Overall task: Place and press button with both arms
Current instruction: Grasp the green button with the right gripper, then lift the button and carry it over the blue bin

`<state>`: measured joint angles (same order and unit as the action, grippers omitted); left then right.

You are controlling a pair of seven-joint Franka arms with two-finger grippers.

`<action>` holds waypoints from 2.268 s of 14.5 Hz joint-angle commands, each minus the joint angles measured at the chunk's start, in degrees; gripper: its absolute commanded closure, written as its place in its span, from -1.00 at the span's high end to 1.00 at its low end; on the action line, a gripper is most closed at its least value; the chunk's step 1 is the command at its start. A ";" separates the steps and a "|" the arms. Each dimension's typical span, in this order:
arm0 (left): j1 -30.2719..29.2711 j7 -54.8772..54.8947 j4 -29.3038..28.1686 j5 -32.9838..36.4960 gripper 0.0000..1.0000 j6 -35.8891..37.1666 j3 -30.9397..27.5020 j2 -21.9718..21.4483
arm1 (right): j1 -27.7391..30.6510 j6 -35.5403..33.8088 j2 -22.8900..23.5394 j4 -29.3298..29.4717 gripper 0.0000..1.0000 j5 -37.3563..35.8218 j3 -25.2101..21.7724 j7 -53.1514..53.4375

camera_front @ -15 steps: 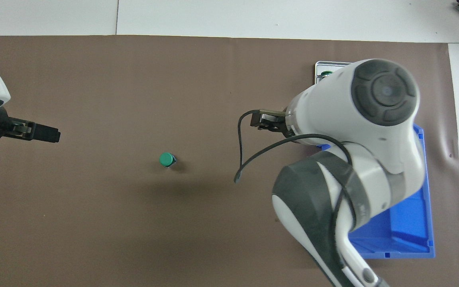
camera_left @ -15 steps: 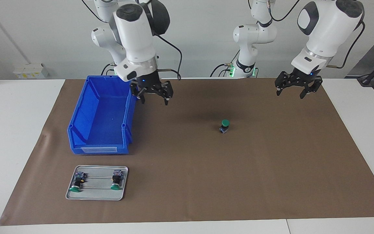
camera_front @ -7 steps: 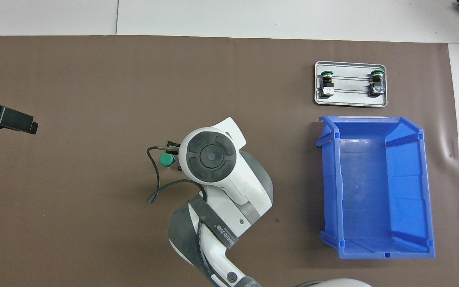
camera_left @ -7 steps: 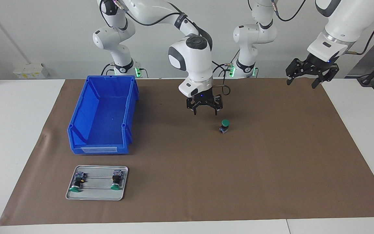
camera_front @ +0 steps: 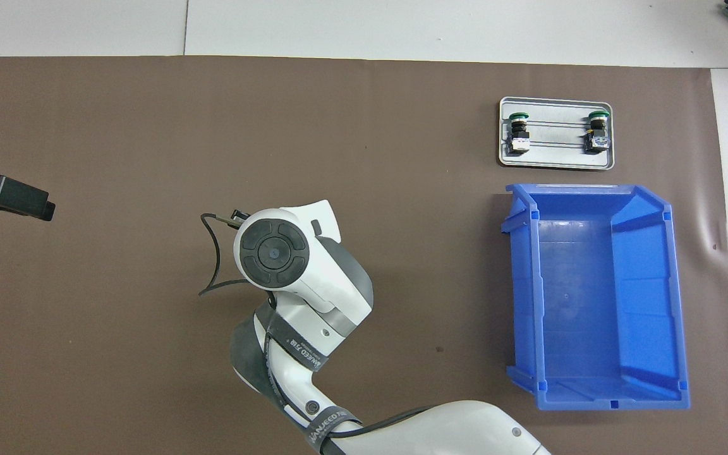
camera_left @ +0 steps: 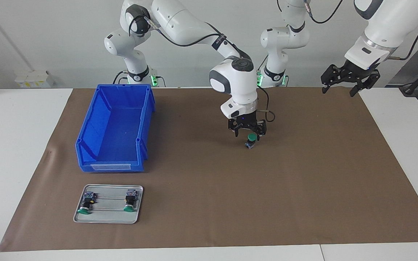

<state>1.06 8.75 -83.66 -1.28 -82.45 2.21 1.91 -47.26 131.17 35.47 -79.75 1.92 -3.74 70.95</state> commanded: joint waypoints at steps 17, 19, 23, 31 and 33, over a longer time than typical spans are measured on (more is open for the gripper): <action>-1.49 -0.66 -2.92 1.20 1.00 -1.58 0.87 -2.09 | -2.84 5.06 2.06 -4.88 1.00 -0.25 0.13 7.63; -1.49 -0.66 -2.92 1.20 1.00 -1.66 0.87 -2.09 | -2.84 5.85 2.06 -5.32 0.94 -0.34 0.13 7.63; -1.49 -0.66 -2.92 1.20 1.00 -1.66 0.87 -2.09 | -2.93 5.86 2.06 -5.24 0.50 -0.34 0.57 7.71; -1.49 -0.66 -2.83 1.20 1.00 -1.58 0.87 -2.09 | -2.66 5.07 1.89 -4.01 -1.00 -1.48 0.49 7.01; -1.49 -0.66 -2.83 1.20 1.00 -1.58 0.87 -2.09 | -2.49 3.84 1.71 -3.13 -1.00 -2.44 0.22 7.01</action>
<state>0.43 8.44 -84.17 -1.20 -82.93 2.24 1.66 -50.04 135.89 37.72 -83.57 1.53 -3.43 77.04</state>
